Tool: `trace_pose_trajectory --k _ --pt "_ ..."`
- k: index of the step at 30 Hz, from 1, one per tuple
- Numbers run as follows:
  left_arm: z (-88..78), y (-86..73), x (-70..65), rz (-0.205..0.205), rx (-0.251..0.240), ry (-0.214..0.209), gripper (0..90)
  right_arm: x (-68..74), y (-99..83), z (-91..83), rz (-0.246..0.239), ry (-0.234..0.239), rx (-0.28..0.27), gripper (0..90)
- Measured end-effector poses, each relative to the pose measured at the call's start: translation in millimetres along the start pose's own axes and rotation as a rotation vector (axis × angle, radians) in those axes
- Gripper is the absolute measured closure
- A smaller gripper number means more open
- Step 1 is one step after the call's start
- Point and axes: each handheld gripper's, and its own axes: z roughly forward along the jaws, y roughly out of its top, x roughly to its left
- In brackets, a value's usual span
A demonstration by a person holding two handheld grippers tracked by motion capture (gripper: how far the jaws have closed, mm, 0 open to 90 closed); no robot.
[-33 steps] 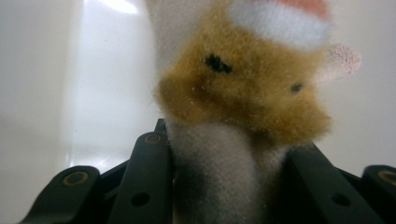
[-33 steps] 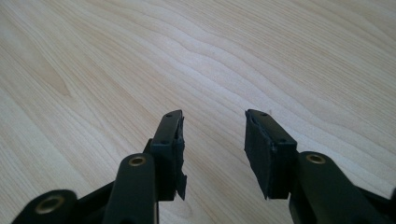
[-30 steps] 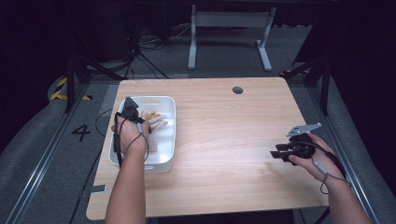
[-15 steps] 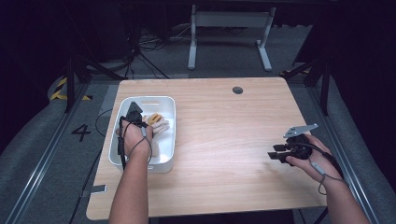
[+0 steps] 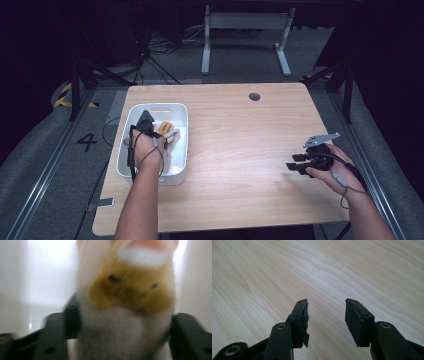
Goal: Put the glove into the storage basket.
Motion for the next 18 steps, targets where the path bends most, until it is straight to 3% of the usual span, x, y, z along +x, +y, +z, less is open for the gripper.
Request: trace_pose_trajectory --k 1,2,4,9,13,18 --pt "-0.8 -0.5 -3.5 -0.006 0.0 0.004 34.1 -0.4 -0.2 0.5 0.002 0.0 0.0 54.3" --pt "-0.8 -0.5 -6.4 -0.024 0.012 0.01 27.7 -0.6 -0.3 0.8 0.001 -0.001 0.004 54.3" --pt "-0.8 -0.4 -11.6 -0.01 0.032 0.022 19.8 -0.3 -0.2 1.5 0.0 0.0 0.007 54.4" --pt "-2.8 -1.7 -14.8 -0.004 0.019 0.029 18.8 0.1 2.1 2.1 -0.009 0.007 0.0 54.3" --pt "-5.4 -3.7 -9.4 0.0 -0.006 0.04 17.0 0.0 5.2 3.8 -0.015 0.009 -0.003 53.9" --pt "-10.2 -6.2 -7.9 0.0 -0.03 0.025 17.1 1.0 9.6 6.9 -0.026 0.015 -0.003 53.6"
